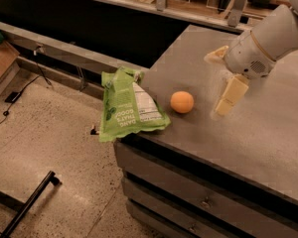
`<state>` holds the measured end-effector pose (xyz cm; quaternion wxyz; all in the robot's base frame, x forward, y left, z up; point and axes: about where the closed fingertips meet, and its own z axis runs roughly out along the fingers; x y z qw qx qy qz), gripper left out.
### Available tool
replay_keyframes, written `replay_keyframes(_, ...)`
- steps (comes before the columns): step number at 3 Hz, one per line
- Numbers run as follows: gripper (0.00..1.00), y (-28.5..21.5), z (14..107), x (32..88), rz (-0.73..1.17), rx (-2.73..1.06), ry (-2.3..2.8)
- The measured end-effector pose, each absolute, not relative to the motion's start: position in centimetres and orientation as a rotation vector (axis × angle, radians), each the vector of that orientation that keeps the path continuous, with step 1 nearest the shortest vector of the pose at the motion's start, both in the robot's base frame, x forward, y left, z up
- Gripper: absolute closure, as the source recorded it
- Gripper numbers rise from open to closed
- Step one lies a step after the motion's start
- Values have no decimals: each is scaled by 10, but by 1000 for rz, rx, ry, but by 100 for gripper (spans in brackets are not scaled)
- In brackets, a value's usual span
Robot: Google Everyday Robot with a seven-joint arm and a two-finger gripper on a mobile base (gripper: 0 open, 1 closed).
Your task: Move orange near green rice chip bag
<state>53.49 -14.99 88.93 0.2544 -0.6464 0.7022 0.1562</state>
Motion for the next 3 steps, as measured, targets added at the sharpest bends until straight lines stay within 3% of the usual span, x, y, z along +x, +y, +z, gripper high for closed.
replay_keyframes(2,0,-242,913,516,250,-1555,1997)
replay_keyframes(3,0,-242,913,516,250,-1555,1997)
